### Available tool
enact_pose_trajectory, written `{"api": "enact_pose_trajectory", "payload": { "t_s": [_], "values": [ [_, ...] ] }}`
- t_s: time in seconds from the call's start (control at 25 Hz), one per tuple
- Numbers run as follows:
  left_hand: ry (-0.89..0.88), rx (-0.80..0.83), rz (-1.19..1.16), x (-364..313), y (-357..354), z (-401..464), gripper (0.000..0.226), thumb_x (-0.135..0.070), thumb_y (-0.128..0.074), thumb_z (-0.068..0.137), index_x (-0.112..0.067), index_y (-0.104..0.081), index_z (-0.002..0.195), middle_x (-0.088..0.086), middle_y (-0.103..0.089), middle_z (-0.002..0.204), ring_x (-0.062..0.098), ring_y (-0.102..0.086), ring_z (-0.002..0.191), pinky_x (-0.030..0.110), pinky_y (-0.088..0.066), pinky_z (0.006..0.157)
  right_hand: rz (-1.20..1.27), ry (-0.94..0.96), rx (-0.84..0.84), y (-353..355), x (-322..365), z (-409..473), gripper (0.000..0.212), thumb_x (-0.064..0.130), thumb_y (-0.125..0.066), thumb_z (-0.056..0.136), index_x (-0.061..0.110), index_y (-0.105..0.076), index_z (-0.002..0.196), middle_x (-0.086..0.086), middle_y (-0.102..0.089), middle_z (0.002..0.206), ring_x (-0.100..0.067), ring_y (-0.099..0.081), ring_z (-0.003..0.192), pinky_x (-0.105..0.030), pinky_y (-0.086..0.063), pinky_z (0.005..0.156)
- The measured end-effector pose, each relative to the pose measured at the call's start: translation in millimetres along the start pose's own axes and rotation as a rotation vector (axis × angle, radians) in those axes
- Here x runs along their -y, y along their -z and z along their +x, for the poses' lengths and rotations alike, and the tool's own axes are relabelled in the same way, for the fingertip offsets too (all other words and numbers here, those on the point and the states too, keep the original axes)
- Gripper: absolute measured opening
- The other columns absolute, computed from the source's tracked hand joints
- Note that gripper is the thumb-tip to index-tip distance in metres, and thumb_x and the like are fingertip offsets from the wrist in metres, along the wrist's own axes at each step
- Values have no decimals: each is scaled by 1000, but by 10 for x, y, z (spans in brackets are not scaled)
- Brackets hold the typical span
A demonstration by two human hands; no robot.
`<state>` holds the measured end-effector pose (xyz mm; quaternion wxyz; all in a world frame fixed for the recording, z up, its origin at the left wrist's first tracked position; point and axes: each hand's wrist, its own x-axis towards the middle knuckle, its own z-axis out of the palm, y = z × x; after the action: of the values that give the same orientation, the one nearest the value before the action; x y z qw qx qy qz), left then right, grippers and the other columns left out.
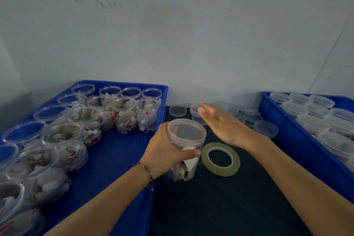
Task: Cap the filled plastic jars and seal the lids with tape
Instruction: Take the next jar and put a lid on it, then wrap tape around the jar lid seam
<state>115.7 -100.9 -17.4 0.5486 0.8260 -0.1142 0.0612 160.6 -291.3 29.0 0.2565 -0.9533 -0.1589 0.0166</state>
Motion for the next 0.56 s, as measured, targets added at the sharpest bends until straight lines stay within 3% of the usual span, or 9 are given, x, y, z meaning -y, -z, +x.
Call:
{"api": "enact_pose_trajectory", "payload": {
  "t_s": [0.04,0.12,0.2,0.28,0.36,0.48,0.56],
  "values": [
    [-1,9,-4,29,-14,6,94,-38,-88,51,-40,-27,122,-23,-47,110,-5,-49,105,1,-40,71,-71,-90,-49,-42,-214,51,76,74,-26,87,31,-23,148,-1,-42,147,-22,-44,131,-40,-38,104],
    [-38,93,108,45,-61,22,104,-35,-89,51,-41,-21,129,-22,-42,116,-1,-46,112,5,-39,81,-276,-208,84,-281,-585,8,58,50,-49,92,24,-38,143,-3,-49,141,-22,-50,124,-38,-43,99],
    [-69,168,256,56,-132,58,105,-46,-87,49,-36,-25,134,-19,-41,123,2,-42,117,14,-38,92,-387,-184,255,-612,-878,-124,55,51,-57,86,21,-49,131,0,-54,132,-18,-52,117,-35,-45,96],
    [-76,207,393,47,-198,79,107,-59,-83,45,-37,-27,134,-15,-40,124,4,-36,116,20,-36,93,-491,-104,208,-838,-1061,-228,58,59,-55,85,18,-51,126,0,-51,131,-17,-47,120,-31,-41,99],
    [-58,254,465,64,-237,96,110,-60,-82,45,-37,-24,134,-12,-38,124,5,-33,112,21,-35,92,-540,-27,88,-895,-1118,-249,44,56,-50,89,20,-54,113,0,-56,121,-15,-51,113,-26,-41,92],
    [1,321,545,106,-257,104,112,-48,-85,57,-23,-19,144,-5,-30,140,11,-37,123,27,-38,102,-416,-108,36,-786,-1054,-320,26,53,-47,90,28,-44,84,10,-56,80,-9,-56,72,-26,-37,63],
    [31,333,610,107,-256,98,115,-47,-79,67,-17,-5,150,0,-16,153,17,-27,137,31,-29,111,-398,-112,-22,-711,-1019,-438,27,55,-43,91,29,-39,85,11,-50,69,-3,-46,59,-24,-32,56]
  ]
}}
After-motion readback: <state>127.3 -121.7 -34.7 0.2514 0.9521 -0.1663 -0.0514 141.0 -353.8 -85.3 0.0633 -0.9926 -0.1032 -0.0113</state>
